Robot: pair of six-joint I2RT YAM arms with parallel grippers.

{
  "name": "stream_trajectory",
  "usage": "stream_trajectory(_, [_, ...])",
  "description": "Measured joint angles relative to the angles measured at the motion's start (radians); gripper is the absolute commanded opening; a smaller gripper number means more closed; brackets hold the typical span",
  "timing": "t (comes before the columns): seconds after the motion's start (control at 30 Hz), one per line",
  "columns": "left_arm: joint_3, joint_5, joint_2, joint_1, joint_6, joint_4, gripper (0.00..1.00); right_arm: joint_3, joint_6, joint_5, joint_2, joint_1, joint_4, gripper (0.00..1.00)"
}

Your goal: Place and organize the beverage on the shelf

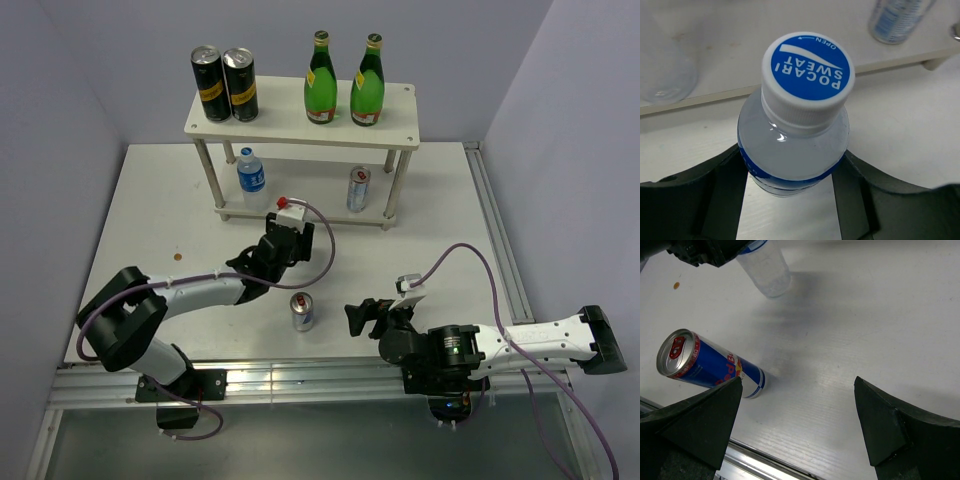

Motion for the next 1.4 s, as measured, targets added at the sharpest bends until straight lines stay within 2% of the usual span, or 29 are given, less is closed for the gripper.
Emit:
stream_trajectory(0.17, [0.03, -0.031, -0.018, 0.064, 0.008, -0.072, 0.0, 0.0, 0.0, 0.0, 0.0, 0.0, 0.0, 1.0])
stream_trajectory(0.5, [0.13, -0.034, -0.024, 0.166, 0.019, -0.105, 0.0, 0.0, 0.0, 0.0, 0.0, 0.0, 0.0, 1.0])
stream_trajectory(0.9, [0.176, -0.032, -0.038, 0.177, 0.021, -0.106, 0.0, 0.0, -0.001, 0.0, 0.002, 0.0, 0.0, 1.0])
stream_trajectory(1.4, [0.27, -0.048, 0.066, 0.202, 0.05, -0.094, 0.0, 0.0, -0.003, 0.0, 0.001, 0.0, 0.0, 1.0])
